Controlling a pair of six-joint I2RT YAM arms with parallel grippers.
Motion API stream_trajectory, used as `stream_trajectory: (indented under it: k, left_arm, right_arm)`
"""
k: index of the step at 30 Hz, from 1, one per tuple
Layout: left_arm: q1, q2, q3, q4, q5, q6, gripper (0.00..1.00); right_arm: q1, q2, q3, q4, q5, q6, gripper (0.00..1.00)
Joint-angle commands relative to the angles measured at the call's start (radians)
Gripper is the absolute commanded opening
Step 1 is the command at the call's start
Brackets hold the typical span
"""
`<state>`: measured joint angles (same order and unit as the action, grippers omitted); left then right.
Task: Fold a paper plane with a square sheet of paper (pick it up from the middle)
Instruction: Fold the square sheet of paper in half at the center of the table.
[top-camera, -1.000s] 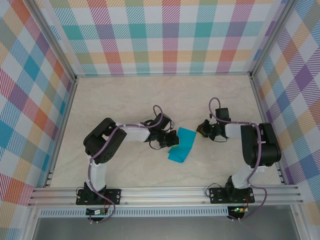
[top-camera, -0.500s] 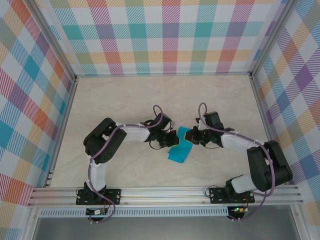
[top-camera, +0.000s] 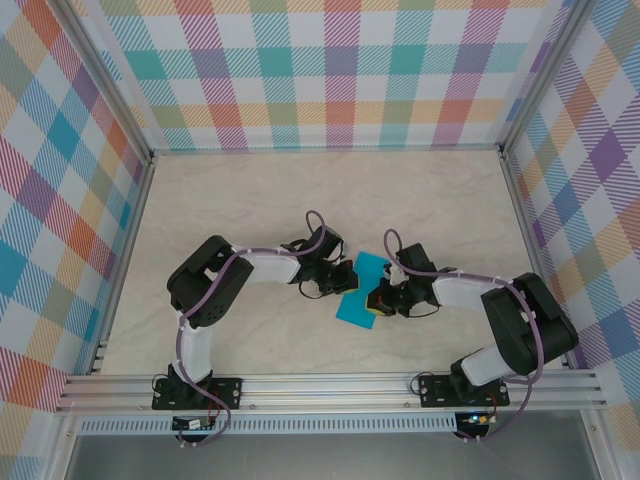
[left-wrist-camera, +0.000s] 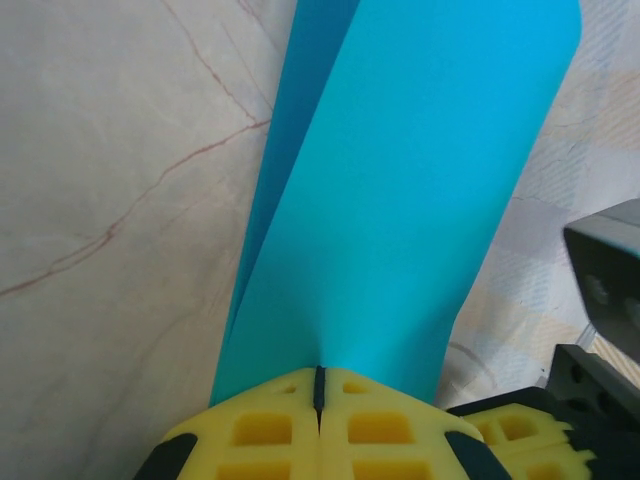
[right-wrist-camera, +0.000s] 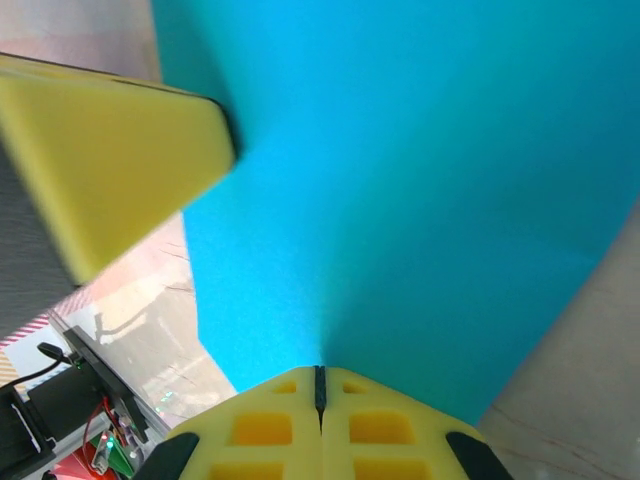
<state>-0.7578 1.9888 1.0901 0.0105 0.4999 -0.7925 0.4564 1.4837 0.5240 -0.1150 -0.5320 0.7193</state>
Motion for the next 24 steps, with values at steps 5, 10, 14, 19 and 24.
stream_trajectory:
  k: [5, 10, 14, 19, 24]
  left_arm:
    - [-0.003, 0.117, -0.064, -0.252, -0.185, -0.007, 0.00]
    - [-0.003, 0.123, -0.065, -0.254, -0.192, -0.009, 0.00]
    - [-0.003, 0.124, -0.066, -0.250, -0.187, -0.009, 0.00]
    - [-0.003, 0.124, -0.065, -0.238, -0.176, -0.009, 0.00]
    - [-0.003, 0.122, -0.063, -0.236, -0.174, -0.010, 0.00]
  right_arm:
    - [0.013, -0.024, -0.080, -0.109, 0.030, -0.017, 0.00]
    - [0.016, -0.125, -0.155, -0.160, 0.067, 0.004, 0.00]
    - [0.016, -0.211, -0.149, -0.250, 0.090, -0.023, 0.00]
    - [0.016, -0.283, -0.059, -0.255, 0.065, -0.034, 0.00]
    - [0.046, -0.153, 0.012, -0.135, 0.019, -0.014, 0.00]
